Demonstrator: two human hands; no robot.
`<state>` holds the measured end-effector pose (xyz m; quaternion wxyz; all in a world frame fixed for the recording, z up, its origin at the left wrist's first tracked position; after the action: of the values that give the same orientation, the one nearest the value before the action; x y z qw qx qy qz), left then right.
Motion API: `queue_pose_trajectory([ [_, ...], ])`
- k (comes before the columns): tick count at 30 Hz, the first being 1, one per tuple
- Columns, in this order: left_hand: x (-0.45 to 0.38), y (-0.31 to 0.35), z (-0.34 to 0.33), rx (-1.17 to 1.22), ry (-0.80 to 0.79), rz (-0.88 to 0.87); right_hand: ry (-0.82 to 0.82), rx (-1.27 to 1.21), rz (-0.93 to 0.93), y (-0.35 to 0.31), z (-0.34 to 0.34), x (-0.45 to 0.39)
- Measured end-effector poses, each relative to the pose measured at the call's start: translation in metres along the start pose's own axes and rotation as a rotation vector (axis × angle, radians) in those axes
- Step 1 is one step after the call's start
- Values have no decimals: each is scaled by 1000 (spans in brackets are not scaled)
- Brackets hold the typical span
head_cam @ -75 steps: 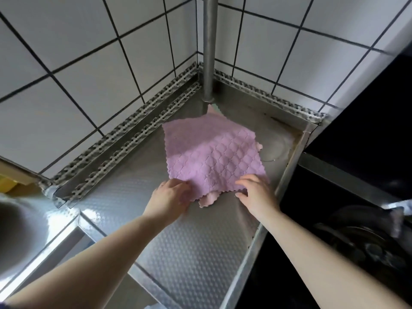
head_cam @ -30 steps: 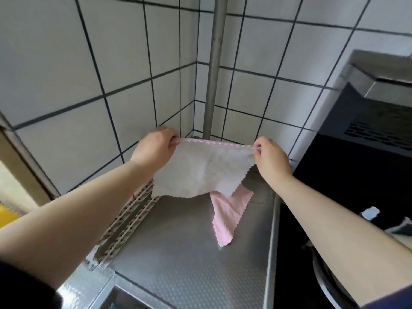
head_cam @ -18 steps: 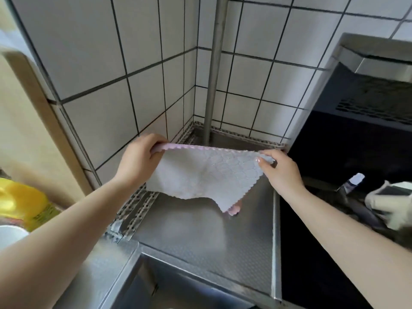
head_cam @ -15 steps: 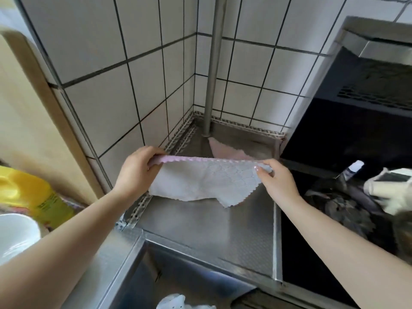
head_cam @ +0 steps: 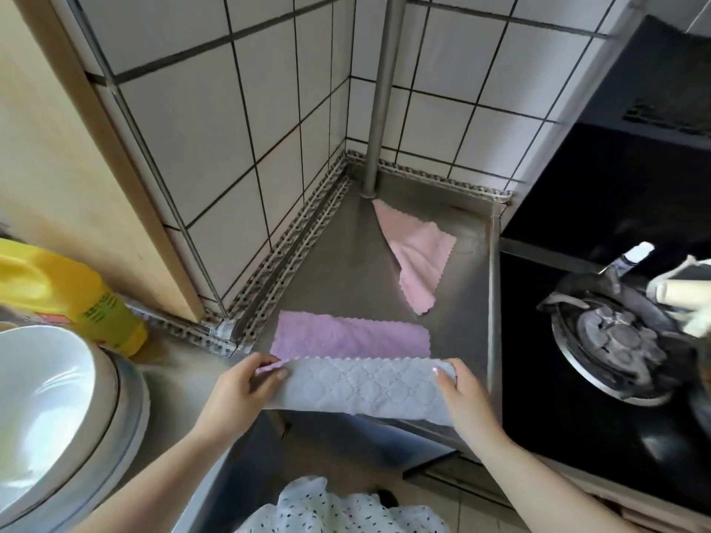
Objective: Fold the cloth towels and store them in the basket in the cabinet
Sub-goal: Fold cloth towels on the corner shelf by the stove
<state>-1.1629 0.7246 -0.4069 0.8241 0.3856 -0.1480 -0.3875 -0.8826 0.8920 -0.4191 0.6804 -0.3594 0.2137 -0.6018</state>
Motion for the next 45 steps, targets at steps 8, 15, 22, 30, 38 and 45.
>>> queue_pose_trajectory([
  [8, -16, -31, -17, 29, 35, 190, -34, 66, -118, 26, -18, -21],
  [15, -61, -31, -35, 26, 53, 243, 9, 80, -169, 32, -20, -47],
  [22, -84, -26, -53, -96, 14, 227, -25, 96, -187, 31, -27, -72],
  [30, -96, -32, -61, -167, -5, 226, -26, 195, -185, 37, -34, -88],
  [38, -95, -31, -55, 5, 74, 291, 223, 58, -253, 38, -10, -87],
  [45, -47, 29, -83, -86, -23, -309, 116, 88, 331, -26, -66, -35],
])
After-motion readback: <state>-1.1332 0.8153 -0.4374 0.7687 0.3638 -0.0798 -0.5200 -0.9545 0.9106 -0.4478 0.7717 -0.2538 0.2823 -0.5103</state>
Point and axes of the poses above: each hand's wrist, its own x-axis away from the middle knuckle, its own z-axis out of the back of the hand, y = z × x, the point moved 8 cm from there along -x, towards the middle knuckle, and after that the axes turned 11 degrees about y, right-handed, at the moved point
